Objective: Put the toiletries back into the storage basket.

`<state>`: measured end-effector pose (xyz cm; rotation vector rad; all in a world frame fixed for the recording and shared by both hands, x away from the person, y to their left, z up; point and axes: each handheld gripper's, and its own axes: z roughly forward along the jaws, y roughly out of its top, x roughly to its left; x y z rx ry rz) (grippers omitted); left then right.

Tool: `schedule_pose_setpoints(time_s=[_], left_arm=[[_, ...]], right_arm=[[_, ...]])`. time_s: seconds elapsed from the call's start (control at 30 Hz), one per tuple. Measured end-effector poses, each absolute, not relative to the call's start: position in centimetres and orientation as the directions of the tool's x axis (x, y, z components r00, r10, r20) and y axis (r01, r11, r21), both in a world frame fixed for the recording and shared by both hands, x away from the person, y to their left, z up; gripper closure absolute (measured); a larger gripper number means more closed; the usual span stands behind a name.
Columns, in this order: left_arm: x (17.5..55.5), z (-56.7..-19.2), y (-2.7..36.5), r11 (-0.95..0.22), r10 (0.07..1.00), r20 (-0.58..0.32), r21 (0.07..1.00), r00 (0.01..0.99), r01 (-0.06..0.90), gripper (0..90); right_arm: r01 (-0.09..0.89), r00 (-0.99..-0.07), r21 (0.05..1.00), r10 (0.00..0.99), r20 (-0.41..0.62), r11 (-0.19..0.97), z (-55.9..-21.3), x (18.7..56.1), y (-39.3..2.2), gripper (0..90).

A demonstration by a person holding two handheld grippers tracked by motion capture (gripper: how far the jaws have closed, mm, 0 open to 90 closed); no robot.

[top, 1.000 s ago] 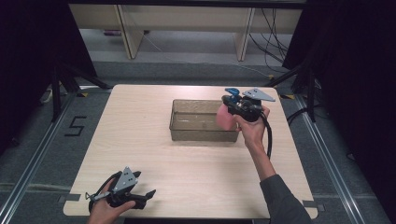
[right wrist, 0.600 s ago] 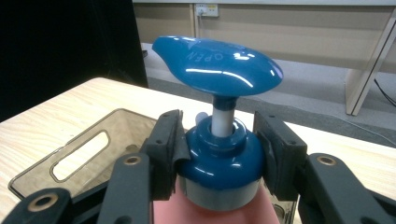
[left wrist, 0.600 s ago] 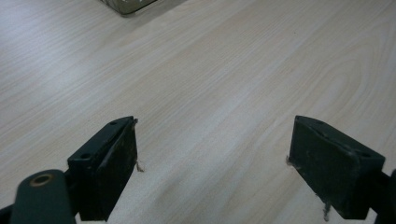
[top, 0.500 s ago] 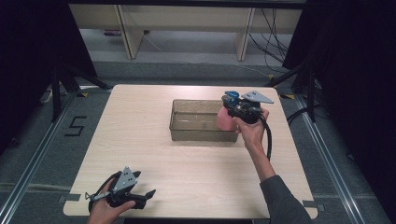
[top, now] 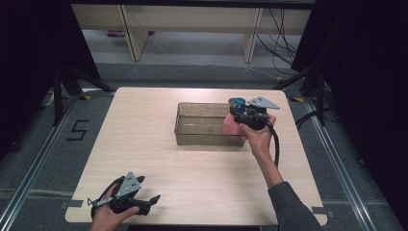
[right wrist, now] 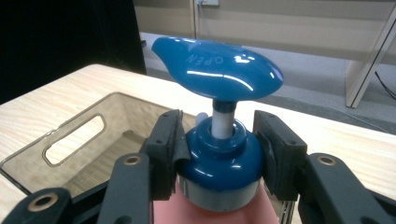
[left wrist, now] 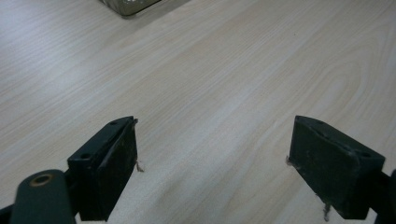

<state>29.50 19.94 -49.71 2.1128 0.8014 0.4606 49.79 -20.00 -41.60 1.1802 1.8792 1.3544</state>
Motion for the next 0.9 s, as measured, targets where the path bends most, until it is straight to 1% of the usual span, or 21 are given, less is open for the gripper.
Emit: schedule_pose_setpoints(time_s=[0.07,0.13,0.17,0.23,0.27,0.3,0.37,0.4,0.47,0.5,0.57,0.6,0.63,0.67,0.7,0.77,0.8,0.83,0.87,0.9], left_arm=[[29.5,-49.7,20.0,-0.469,0.680,0.047,0.795,0.731,0.385,14.9],[29.5,-49.7,19.9,-0.468,0.683,0.054,0.798,0.728,0.380,14.9],[29.5,-49.6,20.0,-0.471,0.683,0.056,0.796,0.729,0.380,14.9],[29.6,-49.7,20.0,-0.477,0.680,0.072,0.799,0.730,0.366,14.9],[29.5,-49.6,20.0,-0.475,0.681,0.057,0.794,0.730,0.381,14.9],[29.5,-49.7,19.9,-0.467,0.683,0.051,0.797,0.728,0.383,14.9],[29.6,-49.6,20.0,-0.479,0.679,0.069,0.796,0.731,0.371,14.9],[29.6,-49.6,20.0,-0.479,0.678,0.071,0.798,0.732,0.366,14.9],[29.5,-49.6,20.0,-0.470,0.686,0.057,0.796,0.725,0.382,14.9],[29.5,-49.6,20.0,-0.474,0.681,0.058,0.794,0.730,0.380,14.9],[29.6,-49.6,20.1,-0.482,0.674,0.068,0.795,0.736,0.368,14.9],[29.4,-49.6,20.0,-0.473,0.682,0.057,0.795,0.729,0.380,14.9],[29.5,-49.6,20.0,-0.476,0.679,0.058,0.794,0.732,0.378,14.9],[29.5,-49.6,19.9,-0.455,0.685,0.045,0.806,0.727,0.379,14.9],[29.4,-49.7,19.8,-0.436,0.695,0.030,0.812,0.718,0.388,14.9],[29.5,-49.5,20.0,-0.464,0.690,0.057,0.800,0.722,0.381,14.9],[29.5,-49.6,20.0,-0.449,0.691,0.042,0.807,0.722,0.382,14.9],[29.5,-49.6,20.1,-0.461,0.688,0.050,0.801,0.724,0.383,14.9],[29.5,-49.5,20.1,-0.466,0.686,0.055,0.799,0.726,0.380,14.9],[29.5,-49.6,19.9,-0.437,0.696,0.034,0.812,0.717,0.386,14.9]], right_arm=[[0.331,-0.489,0.935,0.870,0.059,0.123,-41.7,49.9,-20.0,54.0],[0.346,-0.476,0.933,0.876,0.081,0.102,-41.8,49.6,-19.9,54.0],[0.335,-0.489,0.935,0.870,0.068,0.115,-41.9,49.8,-20.0,54.0],[0.327,-0.483,0.935,0.874,0.042,0.136,-42.1,49.8,-20.0,54.0],[0.335,-0.491,0.932,0.870,0.047,0.139,-42.2,49.8,-20.0,54.1],[0.347,-0.480,0.929,0.875,0.059,0.127,-42.3,49.7,-19.9,54.0],[0.356,-0.477,0.926,0.877,0.063,0.127,-42.5,49.7,-19.8,54.0],[0.345,-0.485,0.928,0.873,0.051,0.138,-42.6,49.9,-19.9,54.0],[0.350,-0.484,0.925,0.874,0.046,0.145,-42.8,49.9,-19.8,54.1],[0.344,-0.485,0.926,0.874,0.033,0.156,-42.9,49.9,-19.8,54.0],[0.358,-0.481,0.922,0.875,0.048,0.146,-43.1,49.9,-19.8,54.0],[0.342,-0.480,0.928,0.876,0.036,0.149,-43.3,50.0,-19.8,54.0],[0.357,-0.474,0.921,0.880,0.036,0.154,-43.3,50.0,-19.8,54.0],[0.369,-0.480,0.919,0.875,0.061,0.138,-43.4,50.0,-19.7,54.0],[0.371,-0.482,0.918,0.874,0.064,0.138,-43.5,50.1,-19.8,54.0],[0.373,-0.473,0.915,0.880,0.045,0.154,-43.7,50.1,-19.9,54.0],[0.368,-0.475,0.917,0.879,0.043,0.154,-43.7,50.1,-19.9,54.0],[0.382,-0.480,0.912,0.875,0.059,0.148,-43.7,50.1,-19.8,54.0],[0.366,-0.481,0.918,0.876,0.046,0.152,-43.7,50.2,-19.8,53.9],[0.358,-0.482,0.921,0.875,0.040,0.155,-43.8,50.2,-19.8,53.9]])
